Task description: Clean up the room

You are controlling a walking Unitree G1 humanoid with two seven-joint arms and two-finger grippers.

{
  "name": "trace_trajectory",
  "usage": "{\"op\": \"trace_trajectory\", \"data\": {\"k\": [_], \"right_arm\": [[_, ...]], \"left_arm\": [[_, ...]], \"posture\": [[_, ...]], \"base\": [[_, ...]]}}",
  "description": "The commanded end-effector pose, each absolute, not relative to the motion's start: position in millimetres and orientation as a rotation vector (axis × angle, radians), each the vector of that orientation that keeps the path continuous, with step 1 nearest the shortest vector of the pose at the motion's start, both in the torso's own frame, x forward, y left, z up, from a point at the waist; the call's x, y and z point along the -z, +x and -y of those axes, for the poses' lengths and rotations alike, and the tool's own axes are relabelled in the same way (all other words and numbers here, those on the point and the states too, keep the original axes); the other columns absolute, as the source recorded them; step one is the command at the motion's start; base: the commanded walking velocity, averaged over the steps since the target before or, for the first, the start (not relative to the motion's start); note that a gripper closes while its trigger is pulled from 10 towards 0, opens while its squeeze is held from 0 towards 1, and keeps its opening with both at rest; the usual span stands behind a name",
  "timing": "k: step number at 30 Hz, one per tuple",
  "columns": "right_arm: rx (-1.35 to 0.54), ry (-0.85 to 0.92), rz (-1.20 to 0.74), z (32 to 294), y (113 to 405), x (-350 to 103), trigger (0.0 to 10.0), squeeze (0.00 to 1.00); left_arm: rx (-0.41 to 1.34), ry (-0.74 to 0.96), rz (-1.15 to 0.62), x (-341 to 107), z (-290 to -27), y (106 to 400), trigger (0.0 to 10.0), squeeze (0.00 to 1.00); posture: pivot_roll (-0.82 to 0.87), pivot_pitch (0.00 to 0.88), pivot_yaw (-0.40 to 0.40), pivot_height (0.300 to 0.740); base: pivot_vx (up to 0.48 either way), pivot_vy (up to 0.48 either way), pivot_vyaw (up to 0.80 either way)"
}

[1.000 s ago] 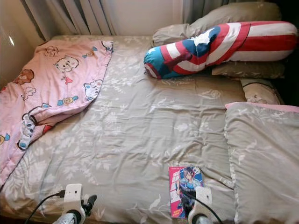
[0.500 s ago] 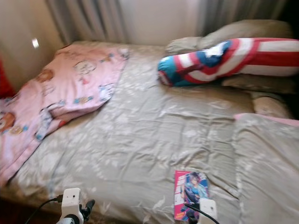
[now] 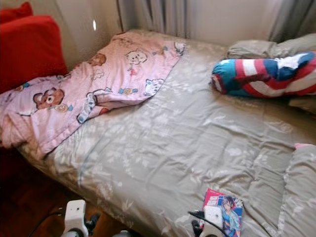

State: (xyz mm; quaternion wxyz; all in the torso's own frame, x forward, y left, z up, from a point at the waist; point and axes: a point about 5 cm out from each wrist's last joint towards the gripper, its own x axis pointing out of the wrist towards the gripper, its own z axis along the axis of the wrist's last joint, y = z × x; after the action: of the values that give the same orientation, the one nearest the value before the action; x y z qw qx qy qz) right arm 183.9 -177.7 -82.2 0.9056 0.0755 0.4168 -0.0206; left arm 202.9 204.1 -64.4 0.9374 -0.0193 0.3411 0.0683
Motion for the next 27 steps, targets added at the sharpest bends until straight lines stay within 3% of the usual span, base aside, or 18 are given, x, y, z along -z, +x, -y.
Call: {"op": "trace_trajectory", "data": {"k": [1,12,19,27], "right_arm": [[0.074,0.154,-0.910,189.2,166.7,89.0,10.0,0.00],[0.056,0.146,-0.905,186.8,165.9,89.3,10.0,0.00],[0.052,0.150,-0.913,185.9,165.7,89.7,10.0,0.00],[0.060,0.164,-0.919,186.0,165.5,90.0,10.0,0.00]], "left_arm": [[-0.140,-0.042,-0.721,68.3,-202.1,197.4,10.0,0.00],[-0.135,-0.043,-0.728,68.9,-200.9,197.2,10.0,0.00],[-0.134,-0.042,-0.734,69.5,-201.3,196.3,10.0,0.00],[-0.131,-0.037,-0.742,70.1,-201.7,195.5,10.0,0.00]], "posture": [[-0.01,0.147,0.046,0.740],[-0.01,0.154,0.045,0.740],[0.00,0.154,0.047,0.740],[0.00,0.156,0.048,0.740]], "base": [[0.000,0.000,0.00],[0.000,0.000,0.00],[0.000,0.000,0.70],[0.000,0.000,0.00]]}}
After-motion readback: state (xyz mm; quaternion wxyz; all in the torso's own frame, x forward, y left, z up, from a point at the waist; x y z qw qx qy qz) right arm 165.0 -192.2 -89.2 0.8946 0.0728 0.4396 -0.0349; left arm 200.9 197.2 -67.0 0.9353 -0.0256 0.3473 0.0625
